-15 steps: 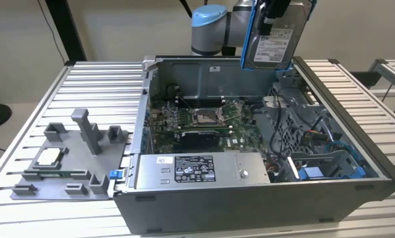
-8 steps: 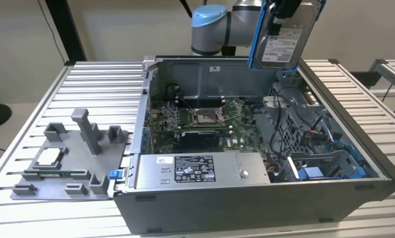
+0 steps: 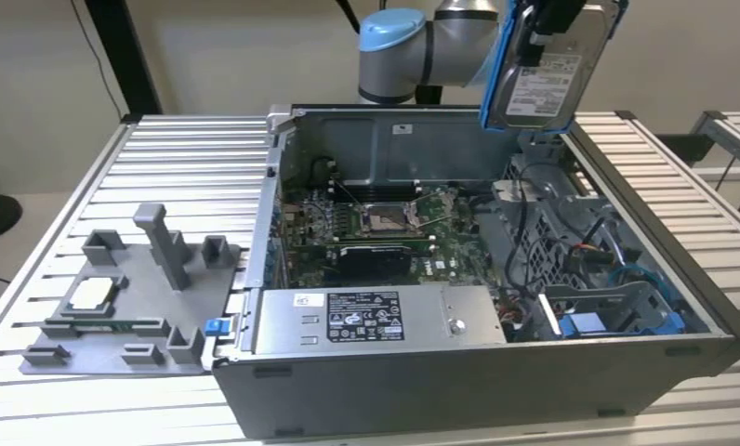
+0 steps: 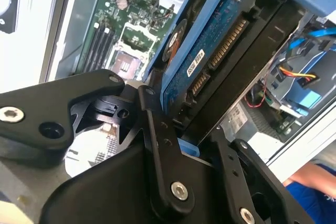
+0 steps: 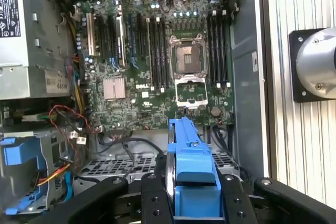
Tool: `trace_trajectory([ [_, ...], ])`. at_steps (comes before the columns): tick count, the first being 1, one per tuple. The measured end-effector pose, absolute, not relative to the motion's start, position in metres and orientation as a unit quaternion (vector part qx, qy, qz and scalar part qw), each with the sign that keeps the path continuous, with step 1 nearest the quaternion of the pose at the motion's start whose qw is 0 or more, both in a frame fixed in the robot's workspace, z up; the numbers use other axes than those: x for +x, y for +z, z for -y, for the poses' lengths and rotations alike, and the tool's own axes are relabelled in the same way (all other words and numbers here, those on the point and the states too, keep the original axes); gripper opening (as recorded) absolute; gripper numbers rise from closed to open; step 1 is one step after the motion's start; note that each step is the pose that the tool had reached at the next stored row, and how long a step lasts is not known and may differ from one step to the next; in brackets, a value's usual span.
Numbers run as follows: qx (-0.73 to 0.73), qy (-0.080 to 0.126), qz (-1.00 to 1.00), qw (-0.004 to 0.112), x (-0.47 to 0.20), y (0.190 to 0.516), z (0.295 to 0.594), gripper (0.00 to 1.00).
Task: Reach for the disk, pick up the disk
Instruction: 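Pick up the disk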
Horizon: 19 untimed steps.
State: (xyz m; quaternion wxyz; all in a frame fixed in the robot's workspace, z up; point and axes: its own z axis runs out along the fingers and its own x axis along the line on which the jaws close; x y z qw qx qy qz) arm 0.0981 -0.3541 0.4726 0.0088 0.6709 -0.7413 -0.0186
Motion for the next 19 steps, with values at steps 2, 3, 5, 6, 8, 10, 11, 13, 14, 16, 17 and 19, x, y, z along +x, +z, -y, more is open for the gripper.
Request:
trace_trajectory([
  [2, 0.671, -0.019, 0.741, 0.009, 0.1019, 0.4725, 0.3541, 0.00],
  [3, 0.671, -0.019, 0.741, 0.009, 0.1029, 0.4725, 0.3541, 0.00],
  [5, 0.671, -0.019, 0.741, 0.009, 0.1037, 0.4725, 0.3540, 0.00],
  [6, 0.671, -0.019, 0.741, 0.009, 0.1037, 0.4726, 0.3541, 0.00],
  [8, 0.671, -0.019, 0.741, 0.009, 0.1038, 0.4725, 0.3541, 0.00],
  [10, 0.671, -0.019, 0.741, 0.009, 0.1038, 0.4725, 0.3541, 0.00],
  [11, 0.671, -0.019, 0.741, 0.009, 0.1038, 0.4725, 0.3541, 0.00],
  [13, 0.671, -0.019, 0.741, 0.009, 0.1048, 0.4725, 0.3542, 0.00],
  [14, 0.671, -0.019, 0.741, 0.009, 0.1057, 0.4725, 0.3542, 0.00],
  [16, 0.671, -0.019, 0.741, 0.009, 0.1075, 0.4725, 0.3541, 0.00],
  [17, 0.671, -0.019, 0.741, 0.009, 0.1078, 0.4725, 0.3541, 0.00],
  [19, 0.671, -0.019, 0.741, 0.009, 0.1078, 0.4725, 0.3541, 0.00],
])
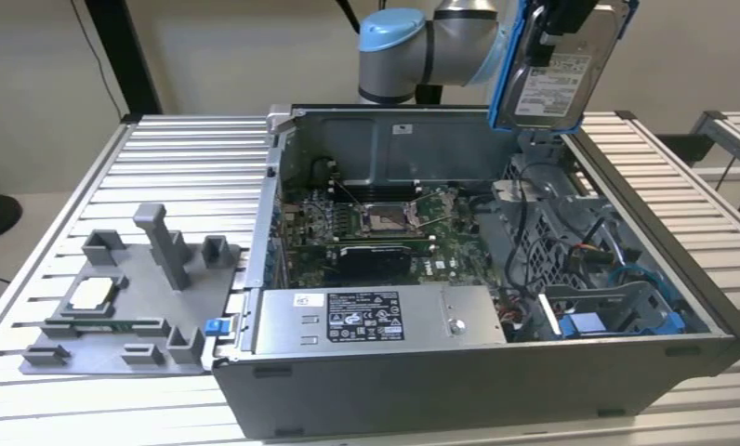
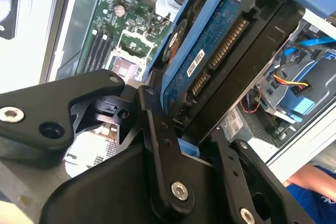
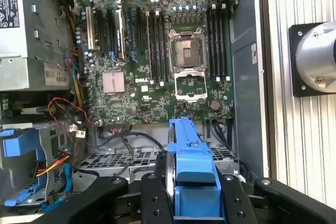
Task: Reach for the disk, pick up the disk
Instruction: 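Pick up the disk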
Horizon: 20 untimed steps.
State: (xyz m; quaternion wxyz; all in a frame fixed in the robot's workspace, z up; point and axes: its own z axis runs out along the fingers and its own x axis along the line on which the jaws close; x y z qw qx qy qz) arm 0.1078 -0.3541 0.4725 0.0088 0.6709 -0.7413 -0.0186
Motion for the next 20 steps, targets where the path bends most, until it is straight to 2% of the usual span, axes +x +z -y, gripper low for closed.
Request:
trace_trajectory([
  [20, 0.671, -0.019, 0.742, 0.009, 0.1093, 0.4725, 0.3598, 0.00],
])
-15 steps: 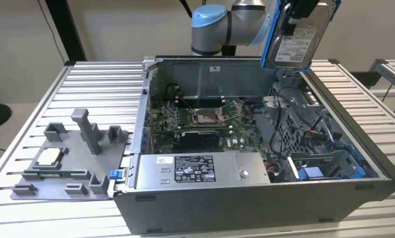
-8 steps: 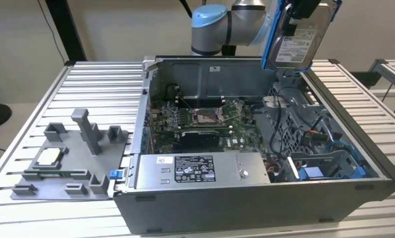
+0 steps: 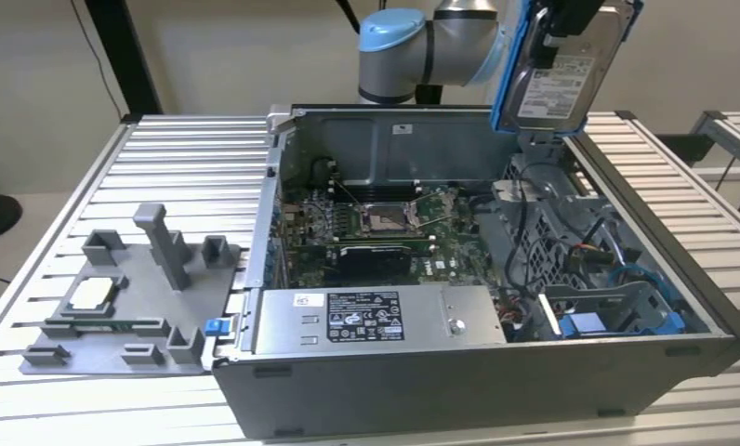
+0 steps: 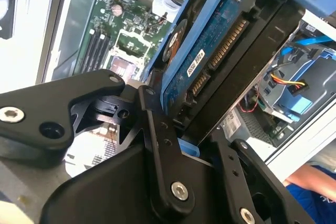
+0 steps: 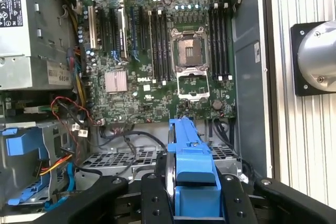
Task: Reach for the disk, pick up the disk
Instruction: 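Pick up the disk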
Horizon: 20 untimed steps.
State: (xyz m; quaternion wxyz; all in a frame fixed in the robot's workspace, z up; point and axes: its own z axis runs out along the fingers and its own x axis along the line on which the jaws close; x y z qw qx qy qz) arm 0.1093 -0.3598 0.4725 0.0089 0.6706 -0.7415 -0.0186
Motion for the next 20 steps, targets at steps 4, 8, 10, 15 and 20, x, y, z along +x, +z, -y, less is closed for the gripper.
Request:
trace_trajectory([
  [4, 0.670, -0.019, 0.742, 0.009, 0.110, 0.473, 0.362, 0.00],
  [8, 0.670, -0.019, 0.742, 0.009, 0.111, 0.473, 0.365, 0.00],
  [10, 0.670, -0.019, 0.742, 0.009, 0.112, 0.473, 0.366, 0.00],
  [15, 0.669, -0.019, 0.743, 0.009, 0.113, 0.473, 0.369, 0.00],
  [20, 0.668, -0.019, 0.744, 0.009, 0.114, 0.472, 0.377, 0.00],
])
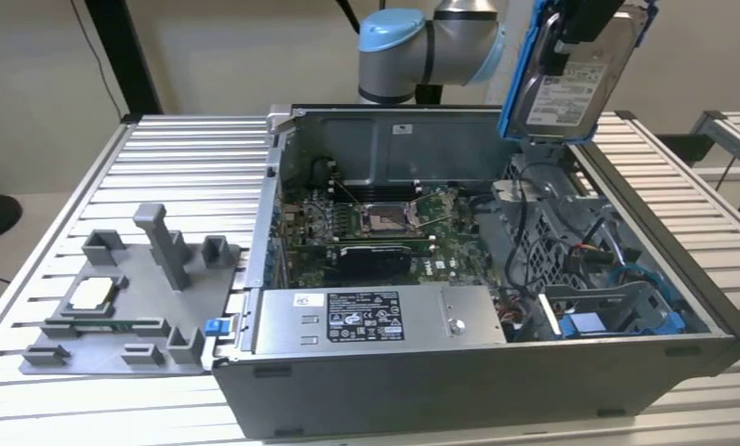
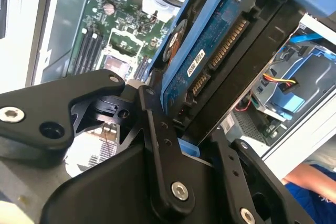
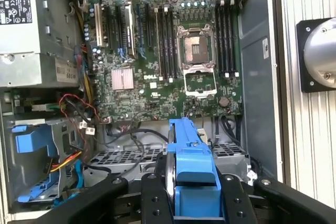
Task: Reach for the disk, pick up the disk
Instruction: 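Pick up the disk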
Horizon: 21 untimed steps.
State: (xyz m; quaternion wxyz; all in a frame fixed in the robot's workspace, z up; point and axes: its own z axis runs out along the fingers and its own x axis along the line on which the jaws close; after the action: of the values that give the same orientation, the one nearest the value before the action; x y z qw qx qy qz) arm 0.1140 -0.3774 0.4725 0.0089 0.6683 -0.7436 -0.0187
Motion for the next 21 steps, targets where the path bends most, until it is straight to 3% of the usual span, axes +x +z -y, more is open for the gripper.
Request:
trace_trajectory([
  [21, 0.665, -0.019, 0.747, 0.009, 0.115, 0.471, 0.443, 0.00],
])
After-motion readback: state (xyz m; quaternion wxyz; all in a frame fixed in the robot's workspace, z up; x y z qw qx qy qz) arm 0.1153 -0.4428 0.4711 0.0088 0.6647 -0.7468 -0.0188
